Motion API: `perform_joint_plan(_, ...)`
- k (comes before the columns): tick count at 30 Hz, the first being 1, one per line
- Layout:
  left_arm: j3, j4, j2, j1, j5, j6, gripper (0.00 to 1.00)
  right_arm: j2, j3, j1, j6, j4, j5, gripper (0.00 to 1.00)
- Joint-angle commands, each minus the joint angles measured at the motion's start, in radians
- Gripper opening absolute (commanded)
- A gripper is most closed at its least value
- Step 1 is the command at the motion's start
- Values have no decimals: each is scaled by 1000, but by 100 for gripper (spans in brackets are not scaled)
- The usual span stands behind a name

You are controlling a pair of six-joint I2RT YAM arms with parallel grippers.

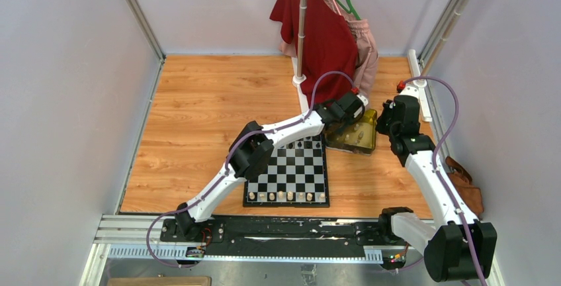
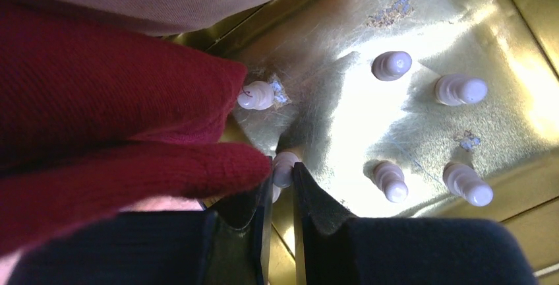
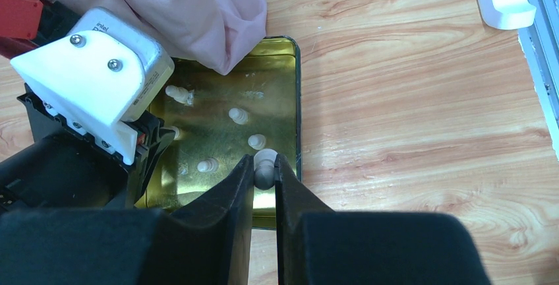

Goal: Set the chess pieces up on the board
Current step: Pick up the chess piece from the storage box.

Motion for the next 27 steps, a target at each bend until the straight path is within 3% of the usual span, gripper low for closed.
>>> perform_joint_plan(1, -3, -58, -63, -13, -43, 29, 0, -17, -10, -16, 10, 1, -4, 0)
perform_joint_plan(17, -112, -58, -266, -59, -137, 41, 0, -38, -10, -4, -3, -33, -46, 0)
perform_joint_plan(24, -302, -54, -448, -83, -215, 8, 0, -51, 3, 60, -18, -73, -63, 0)
perform_joint_plan(27, -451, -41, -550, -96, -259, -16, 0, -54, 10, 122, -23, -95, -53, 0)
